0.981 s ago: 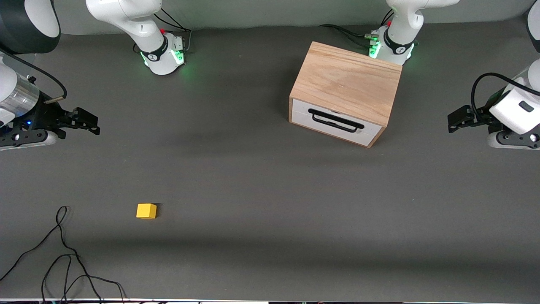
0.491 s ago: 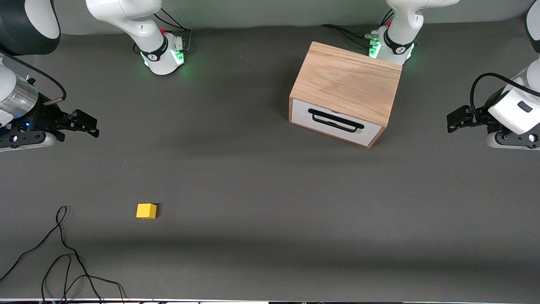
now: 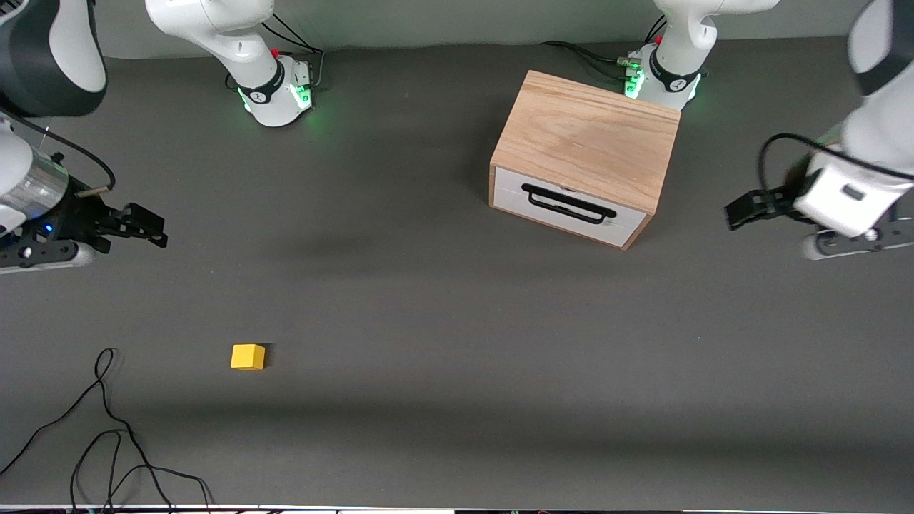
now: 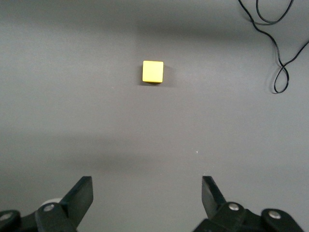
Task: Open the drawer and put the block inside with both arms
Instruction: 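Move the left gripper to the black drawer handle and grasp it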
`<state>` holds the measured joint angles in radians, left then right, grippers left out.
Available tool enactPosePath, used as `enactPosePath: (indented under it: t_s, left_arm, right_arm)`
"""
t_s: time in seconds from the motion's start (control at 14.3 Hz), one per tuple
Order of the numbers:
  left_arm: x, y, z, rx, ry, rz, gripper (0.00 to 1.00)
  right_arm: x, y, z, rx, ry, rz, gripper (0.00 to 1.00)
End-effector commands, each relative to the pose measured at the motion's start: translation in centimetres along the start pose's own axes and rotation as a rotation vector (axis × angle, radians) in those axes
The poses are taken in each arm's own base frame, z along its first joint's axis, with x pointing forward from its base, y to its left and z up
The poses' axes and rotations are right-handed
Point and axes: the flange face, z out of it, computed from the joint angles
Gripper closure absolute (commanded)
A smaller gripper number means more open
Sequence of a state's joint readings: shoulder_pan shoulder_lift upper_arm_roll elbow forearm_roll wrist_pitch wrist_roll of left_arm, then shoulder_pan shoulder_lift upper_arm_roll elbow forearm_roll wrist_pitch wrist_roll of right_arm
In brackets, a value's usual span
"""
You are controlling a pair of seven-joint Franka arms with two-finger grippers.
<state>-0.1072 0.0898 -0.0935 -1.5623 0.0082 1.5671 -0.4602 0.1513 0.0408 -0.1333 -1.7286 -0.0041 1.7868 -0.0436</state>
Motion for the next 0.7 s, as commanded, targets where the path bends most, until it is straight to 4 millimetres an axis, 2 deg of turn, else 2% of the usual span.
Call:
enactPosePath:
  t_s: [0.0, 0.14, 0.28, 0.49, 0.63]
  left_arm:
    - [-1.3, 2.9, 0.4, -0.038, -0.039, -0.218, 0.00]
    - [-1.7, 4.0, 0.8, -0.044, -0.062, -0.306, 0.00]
    - [-2.0, 5.9, 2.3, -0.022, -0.084, -0.413, 0.00]
    - [-2.1, 8.6, 5.7, 0.033, -0.130, -0.530, 0.00]
    - [-2.3, 10.2, 7.5, 0.063, -0.145, -0.601, 0.00]
  right_arm:
    - [0.7, -0.2, 0.5, -0.001, 0.010, 0.002, 0.00]
    - [1.0, -0.1, 1.3, 0.009, 0.000, 0.005, 0.00]
    - [0.9, -0.4, 1.2, 0.022, -0.005, 0.003, 0.00]
    - [1.3, -0.5, 2.6, 0.023, -0.028, 0.010, 0.00]
    - [1.1, -0.7, 2.7, 0.024, -0.042, 0.008, 0.00]
